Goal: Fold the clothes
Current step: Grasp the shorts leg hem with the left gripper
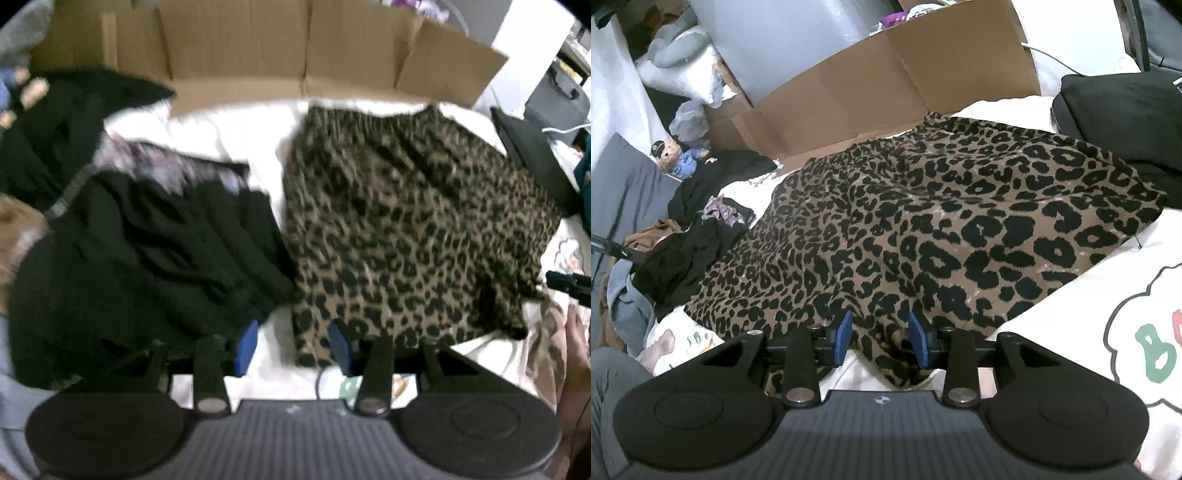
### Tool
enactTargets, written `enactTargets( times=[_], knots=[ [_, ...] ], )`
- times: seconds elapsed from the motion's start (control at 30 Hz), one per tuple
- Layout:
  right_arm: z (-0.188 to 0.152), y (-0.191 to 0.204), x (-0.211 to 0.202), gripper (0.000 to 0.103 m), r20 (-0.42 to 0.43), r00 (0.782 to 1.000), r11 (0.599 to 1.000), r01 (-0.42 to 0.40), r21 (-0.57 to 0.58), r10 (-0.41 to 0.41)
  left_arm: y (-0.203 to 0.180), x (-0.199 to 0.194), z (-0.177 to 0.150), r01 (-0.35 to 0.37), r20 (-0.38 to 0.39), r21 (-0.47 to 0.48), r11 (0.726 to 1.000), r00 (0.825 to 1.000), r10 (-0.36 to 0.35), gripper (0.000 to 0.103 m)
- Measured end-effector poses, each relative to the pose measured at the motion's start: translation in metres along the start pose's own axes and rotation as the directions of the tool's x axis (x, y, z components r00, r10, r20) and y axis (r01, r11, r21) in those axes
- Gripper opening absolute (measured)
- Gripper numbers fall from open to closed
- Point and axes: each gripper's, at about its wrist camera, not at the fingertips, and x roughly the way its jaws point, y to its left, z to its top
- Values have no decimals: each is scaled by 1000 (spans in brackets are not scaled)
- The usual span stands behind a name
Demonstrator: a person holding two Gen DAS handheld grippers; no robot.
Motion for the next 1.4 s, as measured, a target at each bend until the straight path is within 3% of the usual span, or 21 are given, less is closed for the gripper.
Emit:
enactTargets(
  times=[0.33,0.43,0.57,0.67,0.8,0.93,1.03,1.2,1.4],
  knots=[
    [-5,2,3,39,-10,1000,1000,6,-7,-6,17,67,-11,22,-87,-56,998,996,-26,44],
    [-7,4,3,39,-12,1000,1000,-6,-16,5,24,73,-17,70,-78,-66,995,994,-75,44],
    [-7,4,5,39,-16,1000,1000,-6,-16,6,27,83,-24,110,-72,-8,994,991,-110,44],
    [-7,5,5,39,-17,1000,1000,-5,-15,5,33,87,-27,146,-24,-11,989,989,-146,44],
    [-8,5,6,39,-23,1000,1000,-3,-22,3,35,88,-22,202,28,-25,979,979,-201,44],
    [-10,6,9,39,-38,999,1000,-2,-26,1,34,98,-16,251,13,-40,967,968,-251,43],
    [-11,7,11,39,-44,999,1000,-3,-30,2,31,103,-15,308,-16,-54,950,951,-309,35],
    [-11,6,12,39,-45,999,1000,-1,-25,0,27,96,-19,330,-36,-24,944,943,-330,21],
    [-11,8,13,39,-43,999,999,-9,-34,8,34,85,-25,347,-25,-44,937,937,-348,20]
  ],
)
